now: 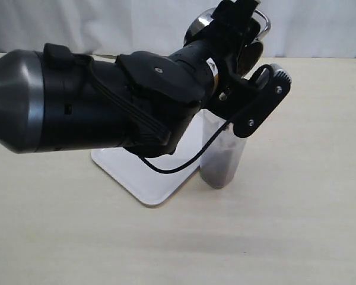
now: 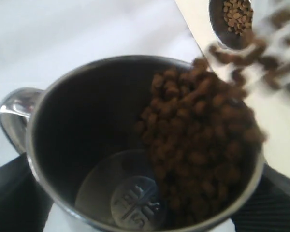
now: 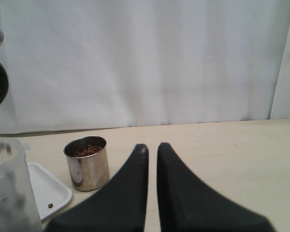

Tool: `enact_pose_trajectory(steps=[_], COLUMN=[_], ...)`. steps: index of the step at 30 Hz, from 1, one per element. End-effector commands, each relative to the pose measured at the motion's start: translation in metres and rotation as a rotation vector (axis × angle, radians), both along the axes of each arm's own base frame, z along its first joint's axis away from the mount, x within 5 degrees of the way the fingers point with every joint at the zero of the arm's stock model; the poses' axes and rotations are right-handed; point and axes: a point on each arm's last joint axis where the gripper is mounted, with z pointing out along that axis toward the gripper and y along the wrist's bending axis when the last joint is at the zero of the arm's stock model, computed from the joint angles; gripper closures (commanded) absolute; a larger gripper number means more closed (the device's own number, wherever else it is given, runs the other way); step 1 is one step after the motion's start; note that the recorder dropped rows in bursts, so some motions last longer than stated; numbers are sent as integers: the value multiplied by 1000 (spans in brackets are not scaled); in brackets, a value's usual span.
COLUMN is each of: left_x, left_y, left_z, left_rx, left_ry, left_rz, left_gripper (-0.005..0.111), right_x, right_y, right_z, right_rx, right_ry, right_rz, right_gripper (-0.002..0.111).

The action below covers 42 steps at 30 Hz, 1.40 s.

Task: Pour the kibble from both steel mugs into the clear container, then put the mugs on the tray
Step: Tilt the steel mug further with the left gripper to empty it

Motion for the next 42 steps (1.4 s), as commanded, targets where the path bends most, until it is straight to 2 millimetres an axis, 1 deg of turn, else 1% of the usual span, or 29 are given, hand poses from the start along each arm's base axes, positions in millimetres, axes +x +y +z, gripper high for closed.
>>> enact_pose_trajectory(steps=[1,42], left_x=[0,2], left_y=[0,2], left_z=[7,10], left_rx=[-6,131], left_ry=[-24,-113], left_rz=[6,-22], left_gripper=[107,107], right_x=[0,0], right_y=[0,0], right_z=[-1,-1], right_rx=[3,3], right_ry=[1,1], right_rz=[-6,-6], right_gripper=[103,103])
